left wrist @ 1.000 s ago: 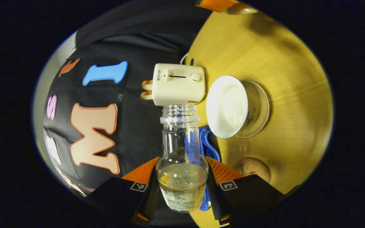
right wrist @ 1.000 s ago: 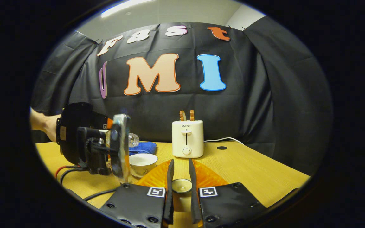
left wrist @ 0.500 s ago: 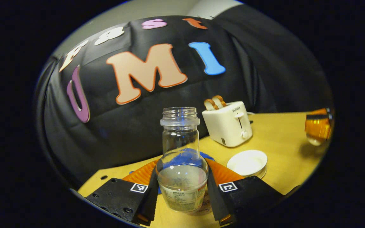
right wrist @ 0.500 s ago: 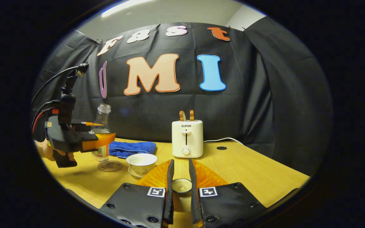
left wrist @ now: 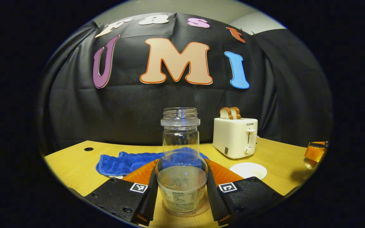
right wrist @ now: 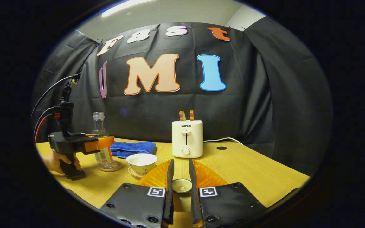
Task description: Open the teacup lid with one hand, grasp the water bottle and pour water into the teacup with the other hand; after pouring, place the water bottle on the coaster and then close the teacup lid.
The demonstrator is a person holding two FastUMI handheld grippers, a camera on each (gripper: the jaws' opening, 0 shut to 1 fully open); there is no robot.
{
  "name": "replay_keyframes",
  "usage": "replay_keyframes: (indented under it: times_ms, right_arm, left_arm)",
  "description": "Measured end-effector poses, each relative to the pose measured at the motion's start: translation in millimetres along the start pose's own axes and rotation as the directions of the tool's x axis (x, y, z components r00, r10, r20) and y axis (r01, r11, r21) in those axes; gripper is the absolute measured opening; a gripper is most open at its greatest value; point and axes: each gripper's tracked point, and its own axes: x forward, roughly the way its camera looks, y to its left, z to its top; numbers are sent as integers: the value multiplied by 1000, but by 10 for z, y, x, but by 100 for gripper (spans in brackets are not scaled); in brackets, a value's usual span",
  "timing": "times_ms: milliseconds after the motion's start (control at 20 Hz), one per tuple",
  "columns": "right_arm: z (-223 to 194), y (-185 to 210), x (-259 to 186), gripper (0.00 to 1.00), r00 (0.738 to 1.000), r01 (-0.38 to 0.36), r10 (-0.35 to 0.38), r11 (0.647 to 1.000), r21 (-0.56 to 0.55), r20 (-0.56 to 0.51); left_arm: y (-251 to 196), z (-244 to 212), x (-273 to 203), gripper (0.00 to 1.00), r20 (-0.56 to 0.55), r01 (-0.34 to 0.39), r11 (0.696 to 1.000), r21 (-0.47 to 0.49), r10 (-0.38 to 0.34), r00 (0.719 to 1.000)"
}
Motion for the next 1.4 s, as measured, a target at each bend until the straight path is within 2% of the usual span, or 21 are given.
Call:
replay_keyframes:
  times_ms: [150, 300, 700, 750, 900, 950, 1100, 1350, 1400]
  right_arm:
    - [3, -13, -3, 25, 1000, 2, -2, 1000, 0, 0]
    - [4, -5, -13, 25, 1000, 2, -2, 1000, 0, 1]
    - [1, -13, -6, 25, 1000, 6, -6, 1000, 0, 0]
    - [1, -8, -6, 24, 1000, 4, -4, 1000, 1, 1]
    - [-1, 17, -23, 25, 1000, -4, 4, 1000, 0, 0]
    - [-3, 24, -22, 25, 1000, -3, 3, 1000, 0, -1]
    - [0, 50, -21, 24, 1000, -10, 10, 1000, 1, 0]
    - [-5, 228, 30, 25, 997, -72, 72, 997, 3, -2]
    - [-14, 280, 71, 25, 996, -85, 85, 996, 4, -2]
  left_arm:
    - [4, 2, 12, 66, 3, -2, 1000, 0, 2, 1000]
    - [-10, 65, 60, 66, 54, -4, 1000, -1, 4, 999]
    - [-30, 3, 91, 68, 27, 7, 1000, 4, -7, 1000]
    - [-23, -48, 0, 70, 0, 10, 1000, -3, -10, 1000]
    - [-44, 11, 21, 75, 18, 30, 1000, -4, -30, 999]
    - [-78, 16, 47, 84, 16, 31, 1000, -4, -31, 999]
    - [-7, 11, 49, 94, 14, 4, 1000, 2, -4, 1000]
    - [53, -4, -35, 97, 2, -29, 1000, -7, 29, 1000]
    - [67, 16, -79, 95, 6, -35, 999, -3, 35, 999]
